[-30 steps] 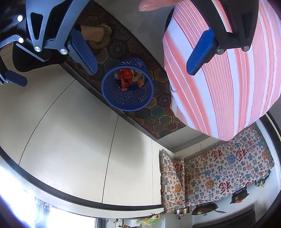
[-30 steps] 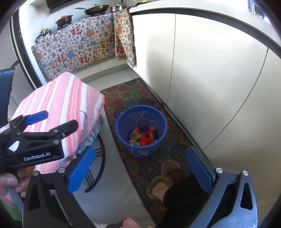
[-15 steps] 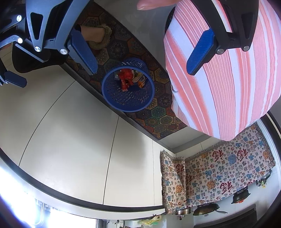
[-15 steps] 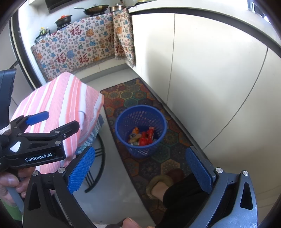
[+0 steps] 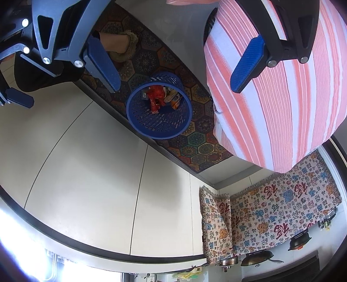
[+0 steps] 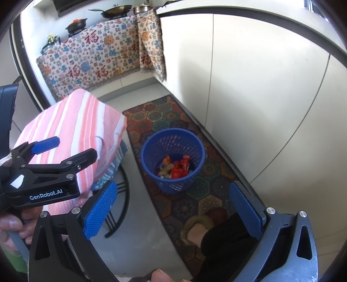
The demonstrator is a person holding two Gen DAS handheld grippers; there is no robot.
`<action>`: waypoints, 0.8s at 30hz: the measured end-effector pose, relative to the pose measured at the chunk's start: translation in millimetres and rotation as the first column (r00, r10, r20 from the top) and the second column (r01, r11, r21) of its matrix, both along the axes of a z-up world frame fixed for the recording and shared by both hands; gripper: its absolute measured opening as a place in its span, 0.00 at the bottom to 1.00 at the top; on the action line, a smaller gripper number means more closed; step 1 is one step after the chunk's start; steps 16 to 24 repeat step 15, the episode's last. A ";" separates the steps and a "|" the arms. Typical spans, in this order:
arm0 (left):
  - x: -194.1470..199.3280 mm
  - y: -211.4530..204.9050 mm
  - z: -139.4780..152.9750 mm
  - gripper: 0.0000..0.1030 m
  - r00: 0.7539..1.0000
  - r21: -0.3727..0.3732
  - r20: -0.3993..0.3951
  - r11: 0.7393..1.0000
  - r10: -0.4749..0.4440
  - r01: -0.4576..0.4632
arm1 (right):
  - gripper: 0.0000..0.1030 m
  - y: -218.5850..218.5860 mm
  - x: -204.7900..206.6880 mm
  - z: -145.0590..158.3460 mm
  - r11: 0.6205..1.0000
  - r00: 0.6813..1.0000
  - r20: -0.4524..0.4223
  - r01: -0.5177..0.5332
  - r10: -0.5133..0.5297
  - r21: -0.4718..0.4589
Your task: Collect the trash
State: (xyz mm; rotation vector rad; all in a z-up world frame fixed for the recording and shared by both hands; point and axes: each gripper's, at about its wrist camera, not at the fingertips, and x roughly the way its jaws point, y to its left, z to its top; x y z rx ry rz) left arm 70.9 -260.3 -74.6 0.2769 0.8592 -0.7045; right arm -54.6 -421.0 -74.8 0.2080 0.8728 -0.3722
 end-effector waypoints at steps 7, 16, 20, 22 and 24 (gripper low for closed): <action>-2.5 -0.3 -0.5 1.00 1.000 0.008 0.004 1.000 -0.012 0.012 | 1.00 -2.6 -0.3 -0.3 1.000 1.000 -0.004 0.006 -0.006 0.003; -6.7 2.8 1.2 1.00 1.000 0.008 0.012 1.000 -0.014 0.014 | 1.00 -2.8 1.2 -1.5 1.000 1.000 -0.015 0.012 -0.012 0.001; -6.7 2.8 1.2 1.00 1.000 0.008 0.012 1.000 -0.014 0.014 | 1.00 -2.8 1.2 -1.5 1.000 1.000 -0.015 0.012 -0.012 0.001; -6.7 2.8 1.2 1.00 1.000 0.008 0.012 1.000 -0.014 0.014 | 1.00 -2.8 1.2 -1.5 1.000 1.000 -0.015 0.012 -0.012 0.001; -6.7 2.8 1.2 1.00 1.000 0.008 0.012 1.000 -0.014 0.014 | 1.00 -2.8 1.2 -1.5 1.000 1.000 -0.015 0.012 -0.012 0.001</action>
